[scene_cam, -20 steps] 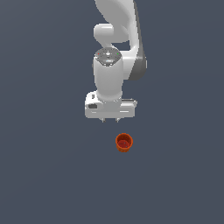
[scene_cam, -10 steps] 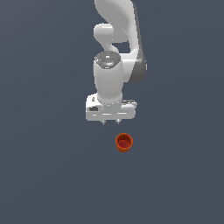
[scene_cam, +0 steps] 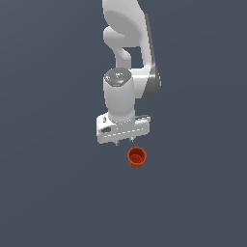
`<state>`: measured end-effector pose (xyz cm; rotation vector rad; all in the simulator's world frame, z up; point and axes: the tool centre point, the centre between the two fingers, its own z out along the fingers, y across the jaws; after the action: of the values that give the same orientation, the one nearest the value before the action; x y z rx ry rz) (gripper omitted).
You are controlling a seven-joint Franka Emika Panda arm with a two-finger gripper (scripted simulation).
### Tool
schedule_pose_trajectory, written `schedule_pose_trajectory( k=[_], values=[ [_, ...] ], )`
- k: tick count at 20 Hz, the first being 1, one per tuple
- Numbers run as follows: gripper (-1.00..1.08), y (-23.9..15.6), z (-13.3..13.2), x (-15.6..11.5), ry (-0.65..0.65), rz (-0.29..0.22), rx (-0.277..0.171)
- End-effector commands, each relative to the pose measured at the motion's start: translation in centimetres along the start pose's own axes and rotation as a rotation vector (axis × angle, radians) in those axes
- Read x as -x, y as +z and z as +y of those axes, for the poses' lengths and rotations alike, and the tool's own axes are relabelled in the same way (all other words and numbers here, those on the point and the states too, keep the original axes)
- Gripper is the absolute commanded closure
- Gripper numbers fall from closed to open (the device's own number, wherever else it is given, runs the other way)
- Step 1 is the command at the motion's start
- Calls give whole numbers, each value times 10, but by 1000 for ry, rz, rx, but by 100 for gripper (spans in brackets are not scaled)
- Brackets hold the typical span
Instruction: Pick up the object and move it to a goal position.
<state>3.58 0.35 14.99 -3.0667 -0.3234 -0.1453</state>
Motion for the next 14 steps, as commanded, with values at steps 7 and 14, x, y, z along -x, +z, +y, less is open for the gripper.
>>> schedule_pose_trajectory(
  k=[7,14],
  values=[
    [-20,31,-4,-18,-178,72,-40],
    [-20,48,-5,-28,-276,120,-58]
  ],
)
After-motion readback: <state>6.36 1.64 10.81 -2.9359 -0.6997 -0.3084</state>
